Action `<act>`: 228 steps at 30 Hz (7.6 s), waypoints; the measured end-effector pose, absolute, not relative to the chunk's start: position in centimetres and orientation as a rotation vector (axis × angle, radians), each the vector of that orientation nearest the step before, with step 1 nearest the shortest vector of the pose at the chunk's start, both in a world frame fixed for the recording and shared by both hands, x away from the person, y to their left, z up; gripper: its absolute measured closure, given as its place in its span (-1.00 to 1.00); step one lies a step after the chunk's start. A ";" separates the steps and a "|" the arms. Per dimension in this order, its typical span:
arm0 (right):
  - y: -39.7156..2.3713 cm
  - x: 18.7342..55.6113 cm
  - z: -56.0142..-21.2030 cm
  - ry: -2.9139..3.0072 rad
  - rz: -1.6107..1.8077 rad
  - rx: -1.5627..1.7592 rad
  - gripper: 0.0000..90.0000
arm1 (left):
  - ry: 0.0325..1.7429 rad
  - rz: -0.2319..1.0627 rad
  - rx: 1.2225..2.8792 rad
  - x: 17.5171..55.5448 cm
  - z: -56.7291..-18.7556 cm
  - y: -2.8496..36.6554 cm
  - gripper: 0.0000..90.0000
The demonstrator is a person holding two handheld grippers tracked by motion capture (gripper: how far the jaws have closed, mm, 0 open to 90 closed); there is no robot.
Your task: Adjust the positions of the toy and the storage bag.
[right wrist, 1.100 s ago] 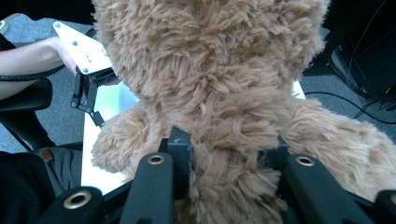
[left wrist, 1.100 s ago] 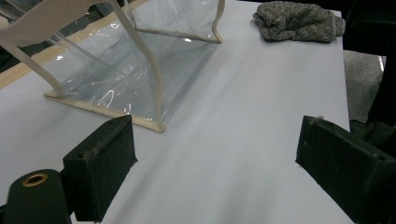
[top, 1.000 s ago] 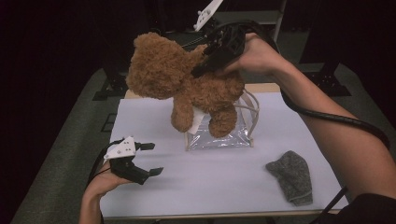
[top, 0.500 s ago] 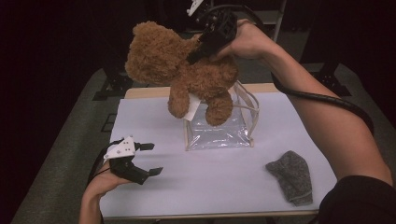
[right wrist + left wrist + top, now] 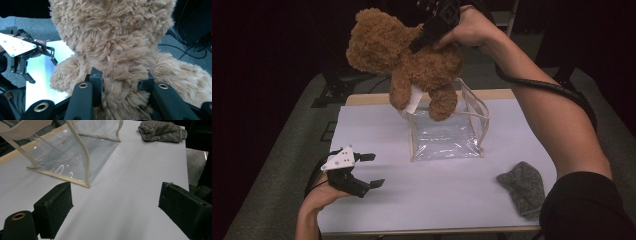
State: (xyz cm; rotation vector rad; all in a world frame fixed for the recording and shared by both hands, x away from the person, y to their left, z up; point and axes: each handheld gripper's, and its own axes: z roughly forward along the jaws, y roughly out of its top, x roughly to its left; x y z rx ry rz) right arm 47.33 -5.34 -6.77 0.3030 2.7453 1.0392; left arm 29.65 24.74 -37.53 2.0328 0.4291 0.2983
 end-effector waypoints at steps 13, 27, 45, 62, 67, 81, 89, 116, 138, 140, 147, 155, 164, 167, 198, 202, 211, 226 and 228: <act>-5.9 50.9 -7.0 2.737 1.011 0.411 0.45 | 0.432 0.288 2.035 29.6 -37.7 24.7 -0.76; -7.3 52.9 -7.3 2.689 0.995 0.497 0.45 | 0.420 0.278 2.048 29.7 -37.9 24.3 -0.76; -5.5 51.3 -11.3 2.765 1.064 0.493 0.44 | 0.397 0.276 2.060 29.5 -37.7 24.0 -0.76; -7.6 51.9 -16.3 2.810 1.123 0.622 0.44 | 0.398 0.271 2.063 29.5 -37.8 23.9 -0.76; -9.5 52.4 -17.3 2.784 1.165 0.707 0.44 | 0.392 0.271 2.068 29.5 -37.8 23.7 -0.76; -13.0 53.2 -17.6 2.669 1.213 0.911 0.44 | 0.389 0.268 2.075 29.5 -37.9 23.5 -0.76; -13.4 53.4 -18.0 2.627 1.193 0.947 0.44 | 0.383 0.265 2.081 29.4 -37.9 23.4 -0.77; -11.9 50.9 -24.6 2.814 0.836 0.833 0.45 | 0.378 0.268 2.083 29.3 -37.8 23.4 -0.77; -10.2 50.7 -28.9 2.905 0.699 0.809 0.49 | 0.379 0.277 2.082 29.1 -37.6 23.7 -0.77; -10.2 50.9 -29.6 2.916 0.678 0.811 0.49 | 0.382 0.276 2.078 29.1 -37.6 23.7 -0.77; -9.9 51.3 -30.5 2.909 0.693 0.832 0.36 | 0.387 0.279 2.073 29.0 -37.6 23.8 -0.77; -9.5 51.2 -28.9 2.909 0.700 0.773 -0.06 | 0.377 0.281 2.081 29.0 -37.5 23.7 -0.77; -9.8 51.5 -27.5 2.853 0.766 0.791 0.25 | 0.379 0.278 2.077 29.1 -37.6 23.6 -0.77; -9.2 51.3 -28.5 2.865 0.685 0.756 0.45 | 0.382 0.278 2.078 29.0 -37.6 23.6 -0.77; -14.3 49.8 -25.5 2.735 1.007 0.838 0.12 | 0.370 0.285 2.080 29.0 -37.6 23.3 -0.77; -15.3 49.3 -25.0 2.724 1.037 0.852 0.06 | 0.373 0.290 2.075 29.0 -37.5 23.4 -0.77; -17.8 47.4 -24.1 2.680 1.093 0.849 -0.04 | 0.379 0.284 2.073 29.0 -37.8 23.4 -0.77; -23.4 43.5 -22.9 2.598 1.164 0.860 -0.12 | 0.376 0.276 2.080 29.1 -38.0 22.9 -0.79; -24.1 43.1 -23.1 2.591 1.169 0.874 -0.13 | 0.376 0.277 2.079 29.1 -38.0 22.9 -0.79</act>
